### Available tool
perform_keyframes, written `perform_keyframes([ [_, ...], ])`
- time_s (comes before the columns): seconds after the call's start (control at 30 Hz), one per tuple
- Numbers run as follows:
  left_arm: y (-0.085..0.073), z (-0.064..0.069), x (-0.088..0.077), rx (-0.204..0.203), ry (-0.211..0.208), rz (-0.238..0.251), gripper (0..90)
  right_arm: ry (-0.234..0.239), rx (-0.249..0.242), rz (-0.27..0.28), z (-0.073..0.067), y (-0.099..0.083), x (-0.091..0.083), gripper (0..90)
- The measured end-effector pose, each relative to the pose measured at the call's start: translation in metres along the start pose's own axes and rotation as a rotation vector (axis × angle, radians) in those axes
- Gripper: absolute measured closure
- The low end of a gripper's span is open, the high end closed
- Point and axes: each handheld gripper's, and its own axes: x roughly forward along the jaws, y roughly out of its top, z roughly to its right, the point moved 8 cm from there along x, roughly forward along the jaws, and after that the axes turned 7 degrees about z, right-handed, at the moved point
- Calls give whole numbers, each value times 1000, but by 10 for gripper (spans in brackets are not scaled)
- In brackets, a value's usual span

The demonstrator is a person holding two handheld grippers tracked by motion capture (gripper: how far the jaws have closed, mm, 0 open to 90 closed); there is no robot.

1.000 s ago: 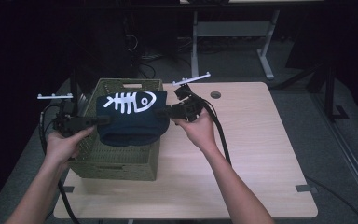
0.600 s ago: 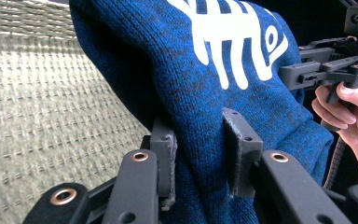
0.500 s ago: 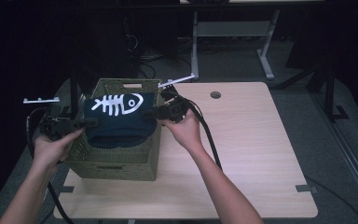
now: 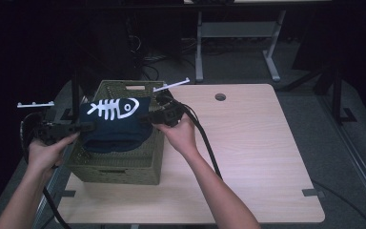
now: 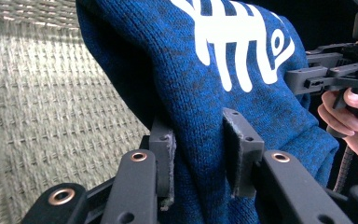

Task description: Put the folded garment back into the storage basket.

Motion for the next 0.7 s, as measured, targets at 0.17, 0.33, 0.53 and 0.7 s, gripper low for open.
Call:
perform_keyframes([
  [0.17,-3,-9,-2,-9,21,-6,669,1,8,-2,-1,-3,9,699],
  [0.33,-5,-19,-1,-25,46,-11,652,2,16,-6,-1,-6,17,698],
  [0.53,-10,-28,3,-35,62,-27,653,-10,21,-15,3,-11,25,698],
  [0.7,-14,-37,8,-32,93,-50,635,-13,33,-15,7,-18,31,695],
])
